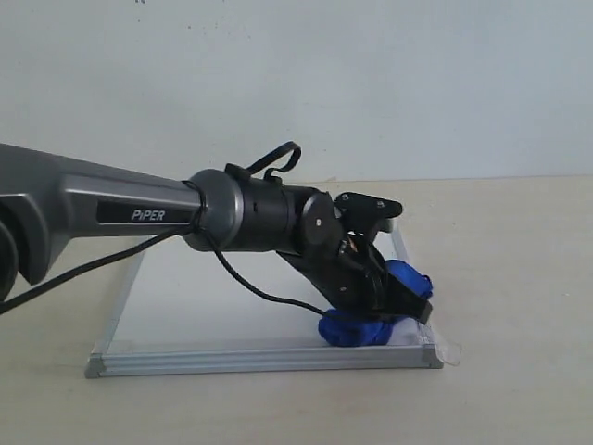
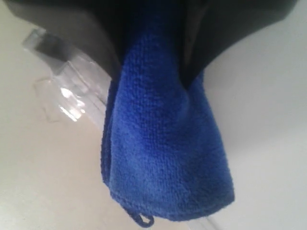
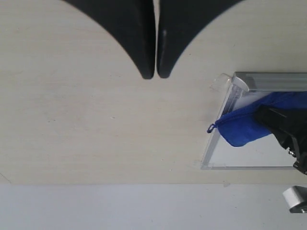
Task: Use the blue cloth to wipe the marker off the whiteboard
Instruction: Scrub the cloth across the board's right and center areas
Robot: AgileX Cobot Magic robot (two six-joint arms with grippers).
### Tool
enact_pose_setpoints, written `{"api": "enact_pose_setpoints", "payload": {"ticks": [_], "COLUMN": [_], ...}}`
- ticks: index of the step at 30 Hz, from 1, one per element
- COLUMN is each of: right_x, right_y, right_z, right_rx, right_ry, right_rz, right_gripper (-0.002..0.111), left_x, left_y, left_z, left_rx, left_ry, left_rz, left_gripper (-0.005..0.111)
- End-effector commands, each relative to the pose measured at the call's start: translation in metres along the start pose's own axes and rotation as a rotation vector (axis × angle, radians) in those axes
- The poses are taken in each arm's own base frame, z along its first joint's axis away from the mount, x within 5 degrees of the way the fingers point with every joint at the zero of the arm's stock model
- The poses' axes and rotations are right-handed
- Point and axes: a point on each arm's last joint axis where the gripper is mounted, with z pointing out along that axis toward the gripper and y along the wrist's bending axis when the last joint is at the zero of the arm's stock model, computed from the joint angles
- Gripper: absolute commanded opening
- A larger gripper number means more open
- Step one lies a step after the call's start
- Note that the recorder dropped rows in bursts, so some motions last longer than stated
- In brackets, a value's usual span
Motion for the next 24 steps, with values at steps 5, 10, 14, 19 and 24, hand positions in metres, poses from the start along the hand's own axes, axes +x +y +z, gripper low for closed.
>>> {"api": "enact_pose_setpoints", "payload": {"ticks": [5,10,14,19,24], "right_x": [-0.001,-0.001,-0.001,-0.001,-0.001], "right_y": [0.000,0.000,0.000,0.000,0.000], "right_z": [-0.001,-0.001,-0.001,-0.001,-0.001], "right_rx": [0.007,0.007,0.007,0.007,0.007], "right_ry": [-0.009,-0.009,-0.009,-0.009,-0.009], "right_rz": [-0.003,-0.003,-0.003,-0.003,-0.003], "right_gripper": [0.001,0.001,0.001,0.001,0.001], "left_x": [0.007,0.010,0.005,-0.001,-0.002], "left_y": [0.095,0.110,0.086,0.033,0.003], "left_z": [-0.016,-0.021,-0.014,-0.004,-0.001], "left_rx": [-0.274,-0.349,-0.229,-0.038,0.050], "left_ry": [0.108,0.125,0.082,0.020,0.000], "left_rz": [-0.162,-0.226,-0.232,-0.148,-0.060], "left_gripper": [0.004,0.004,0.004,0.004,0.004]}}
